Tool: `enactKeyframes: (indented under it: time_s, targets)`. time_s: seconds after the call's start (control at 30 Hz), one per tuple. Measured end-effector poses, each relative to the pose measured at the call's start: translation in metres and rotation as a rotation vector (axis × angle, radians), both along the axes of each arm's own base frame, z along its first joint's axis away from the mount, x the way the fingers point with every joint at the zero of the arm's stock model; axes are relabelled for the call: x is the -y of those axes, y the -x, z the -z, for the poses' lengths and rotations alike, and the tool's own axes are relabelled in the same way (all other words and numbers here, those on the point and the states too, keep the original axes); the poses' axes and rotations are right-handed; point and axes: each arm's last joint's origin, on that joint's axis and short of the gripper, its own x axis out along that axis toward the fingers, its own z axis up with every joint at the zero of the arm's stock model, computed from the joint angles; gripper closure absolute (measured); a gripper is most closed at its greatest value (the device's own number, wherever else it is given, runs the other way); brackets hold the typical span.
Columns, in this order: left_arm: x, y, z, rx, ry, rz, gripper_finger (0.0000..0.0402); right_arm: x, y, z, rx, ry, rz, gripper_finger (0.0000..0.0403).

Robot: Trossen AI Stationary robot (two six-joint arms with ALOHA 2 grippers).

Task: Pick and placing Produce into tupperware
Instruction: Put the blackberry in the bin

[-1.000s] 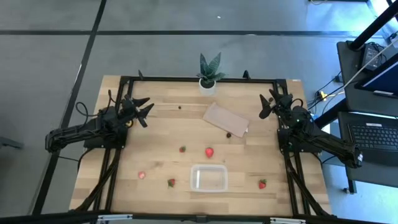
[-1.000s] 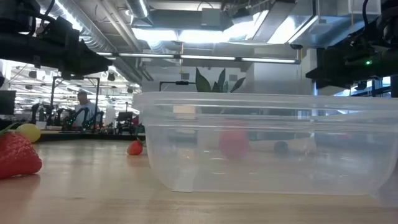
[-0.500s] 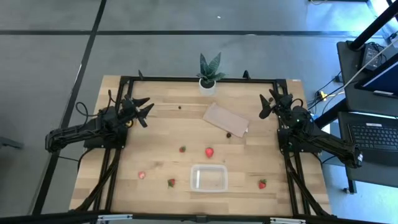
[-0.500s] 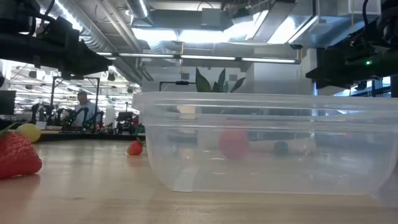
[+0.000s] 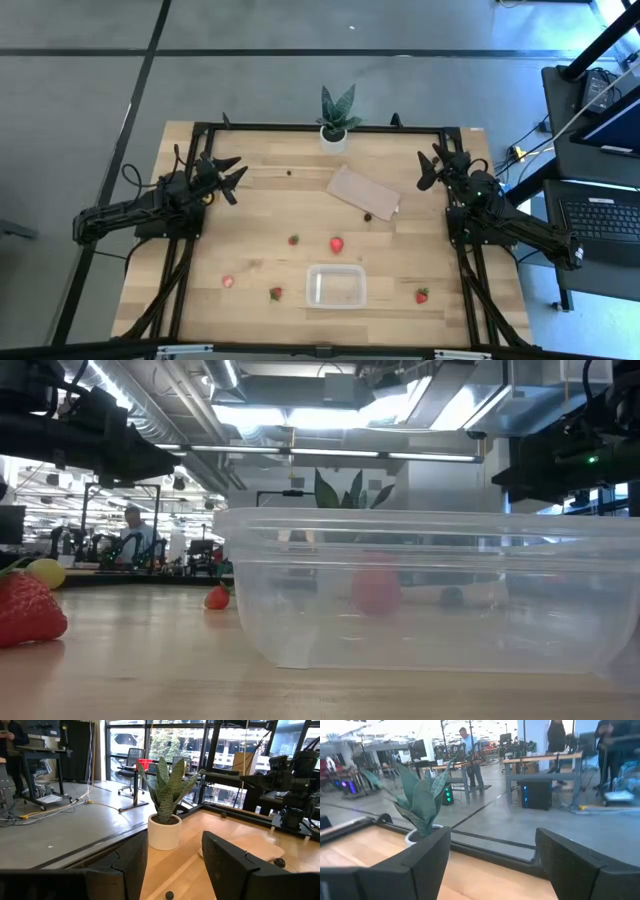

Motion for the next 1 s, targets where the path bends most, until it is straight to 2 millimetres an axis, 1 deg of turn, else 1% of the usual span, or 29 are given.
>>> enactKeyframes:
  time_s: [0.73, 1.0]
  targets:
    - [0.0000, 0.0000, 0.0000, 0.000, 0.000, 0.000, 0.0223, 0.0000, 0.0000, 0.0000, 0.010, -0.006, -0.001, 0.0109]
    - [0.0000, 0.0000, 0.0000, 0.000, 0.000, 0.000, 0.0223, -0.0002, -0.0003, -0.0001, 0.134, -0.091, -0.017, 0.0109]
